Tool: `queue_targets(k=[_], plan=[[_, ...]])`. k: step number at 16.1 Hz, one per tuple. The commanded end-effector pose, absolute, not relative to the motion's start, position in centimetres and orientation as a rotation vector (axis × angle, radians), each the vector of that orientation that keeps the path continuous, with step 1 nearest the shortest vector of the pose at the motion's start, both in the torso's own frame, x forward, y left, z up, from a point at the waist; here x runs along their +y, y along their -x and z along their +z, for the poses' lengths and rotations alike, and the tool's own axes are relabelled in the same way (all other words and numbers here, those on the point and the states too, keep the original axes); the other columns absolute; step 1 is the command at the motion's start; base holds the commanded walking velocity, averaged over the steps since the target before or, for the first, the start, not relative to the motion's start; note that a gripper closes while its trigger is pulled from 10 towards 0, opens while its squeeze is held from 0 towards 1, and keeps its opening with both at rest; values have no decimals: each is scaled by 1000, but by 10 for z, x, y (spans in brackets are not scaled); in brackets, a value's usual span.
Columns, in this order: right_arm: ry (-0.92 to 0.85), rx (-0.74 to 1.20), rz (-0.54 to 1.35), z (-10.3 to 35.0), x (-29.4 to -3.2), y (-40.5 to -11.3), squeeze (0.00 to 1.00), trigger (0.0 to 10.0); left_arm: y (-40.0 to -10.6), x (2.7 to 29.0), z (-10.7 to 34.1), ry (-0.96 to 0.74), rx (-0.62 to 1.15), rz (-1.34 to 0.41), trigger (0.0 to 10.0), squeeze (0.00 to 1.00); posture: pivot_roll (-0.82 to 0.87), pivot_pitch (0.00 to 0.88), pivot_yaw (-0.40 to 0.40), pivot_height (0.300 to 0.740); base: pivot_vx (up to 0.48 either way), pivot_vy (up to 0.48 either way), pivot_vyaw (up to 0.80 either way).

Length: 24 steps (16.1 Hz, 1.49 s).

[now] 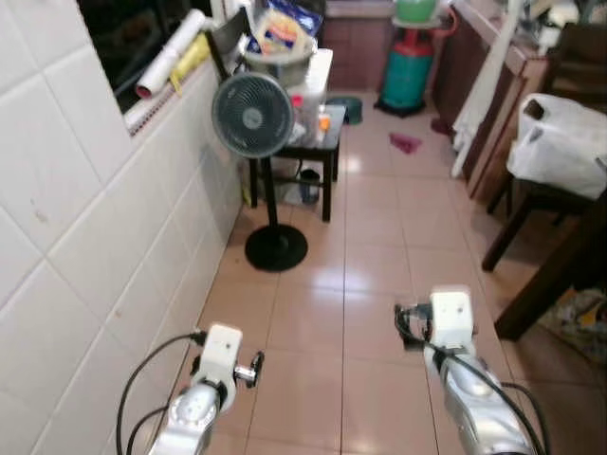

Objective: Setting the table

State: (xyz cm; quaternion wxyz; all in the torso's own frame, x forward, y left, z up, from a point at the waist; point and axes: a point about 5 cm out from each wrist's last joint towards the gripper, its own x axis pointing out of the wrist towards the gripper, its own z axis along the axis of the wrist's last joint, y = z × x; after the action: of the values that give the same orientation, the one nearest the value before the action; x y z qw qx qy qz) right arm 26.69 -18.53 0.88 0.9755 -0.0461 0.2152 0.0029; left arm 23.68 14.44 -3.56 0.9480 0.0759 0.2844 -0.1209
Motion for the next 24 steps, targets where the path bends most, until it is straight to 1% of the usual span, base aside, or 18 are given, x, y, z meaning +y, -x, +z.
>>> queue_targets(k=[1,2,3,4,6,7,9,13,15,16,19,24], plan=[[96,538,1,-15,-188,-256,0,10000,-227,146,-49,-252,639,-289,10000,0,9,0,-12,740,0,0,0],[89,601,-3,-27,-188,-249,0,10000,-223,145,-52,-310,647,-323,10000,0,5,0,-14,740,0,0,0],[79,627,-6,-32,-188,-246,0,10000,-223,144,-53,-324,644,-338,10000,0,2,0,-14,740,0,0,0],[20,708,-22,-46,-189,-235,0,10000,-220,145,-57,-302,674,-339,10000,0,0,0,-19,740,0,0,0],[10,820,6,-64,-184,-215,0,10000,-210,153,-68,-289,792,-317,10000,0,-1,0,-25,740,0,0,0],[16,882,20,-72,-183,-204,0,10000,-198,163,-76,-303,890,-303,10000,0,-7,0,-25,740,0,0,0],[-30,968,-46,-80,-187,-192,0,10000,-184,178,-84,-333,991,-271,10000,0,-19,0,-16,740,0,0,0],[-24,988,-26,-84,-187,-185,0,10000,-179,183,-86,-261,1008,-207,10000,0,-23,0,-11,740,0,0,0],[-12,1021,-48,-88,-193,-173,0,10000,-179,182,-86,-284,999,-203,10000,0,-23,0,-7,740,0,0,0],[-10,1038,-56,-90,-195,-169,0,10000,-182,181,-85,-305,979,-195,10000,0,-25,0,-4,740,0,0,-731],[-1,1042,-54,-91,-196,-167,0,10000,-186,181,-83,-292,960,-191,10000,0,-30,0,0,740,0,0,-733],[43,1039,-3,-91,-192,-167,0,10000,-185,183,-83,-257,970,-209,10000,0,-34,0,2,740,0,0,0]])
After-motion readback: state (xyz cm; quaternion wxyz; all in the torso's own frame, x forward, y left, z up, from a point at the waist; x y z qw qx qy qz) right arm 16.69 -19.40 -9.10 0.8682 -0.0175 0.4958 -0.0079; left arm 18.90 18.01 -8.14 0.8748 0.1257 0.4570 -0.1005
